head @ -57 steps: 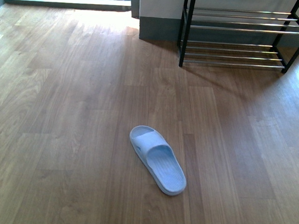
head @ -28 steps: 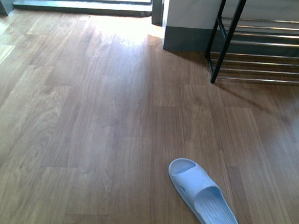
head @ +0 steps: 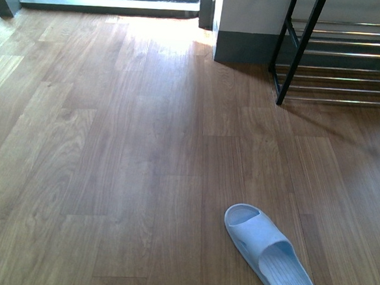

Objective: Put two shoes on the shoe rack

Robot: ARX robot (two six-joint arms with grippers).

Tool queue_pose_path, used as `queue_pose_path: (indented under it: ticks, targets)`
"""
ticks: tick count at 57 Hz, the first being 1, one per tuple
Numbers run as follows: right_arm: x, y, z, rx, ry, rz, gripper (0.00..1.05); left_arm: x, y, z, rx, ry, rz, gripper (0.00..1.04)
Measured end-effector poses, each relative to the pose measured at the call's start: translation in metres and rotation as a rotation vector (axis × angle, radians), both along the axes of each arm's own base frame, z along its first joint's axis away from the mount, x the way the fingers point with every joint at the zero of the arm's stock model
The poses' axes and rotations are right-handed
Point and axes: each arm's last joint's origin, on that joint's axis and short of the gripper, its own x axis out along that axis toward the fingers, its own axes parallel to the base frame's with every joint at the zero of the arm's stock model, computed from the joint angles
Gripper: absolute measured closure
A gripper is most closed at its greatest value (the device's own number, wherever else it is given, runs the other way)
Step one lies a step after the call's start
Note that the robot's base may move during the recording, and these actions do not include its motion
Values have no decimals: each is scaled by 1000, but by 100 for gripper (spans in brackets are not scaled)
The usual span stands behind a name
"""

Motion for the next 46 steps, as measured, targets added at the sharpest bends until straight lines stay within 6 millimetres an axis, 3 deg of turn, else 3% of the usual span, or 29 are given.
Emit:
queue_pose_path:
  ticks: [4, 8, 12, 18, 32, 46]
  targets:
    - [41, 9, -33, -93, 121, -30, 9, 0, 0, 0, 0, 0, -1, 103]
    - [63, 15, -92, -183, 332, -27, 9, 0, 0, 0, 0, 0, 0, 103]
    - [64, 16, -142, -242, 513, -14, 9, 0, 0, 0, 0, 0, 0, 103]
    - [63, 16, -182, -286, 635, -14, 9, 0, 0, 0, 0, 0, 0, 103]
    - [80, 22, -214, -302, 683, 1, 9, 0, 0, 0, 0, 0, 0, 103]
    - [92, 23, -218, -297, 673, -1, 9, 0, 0, 0, 0, 0, 0, 103]
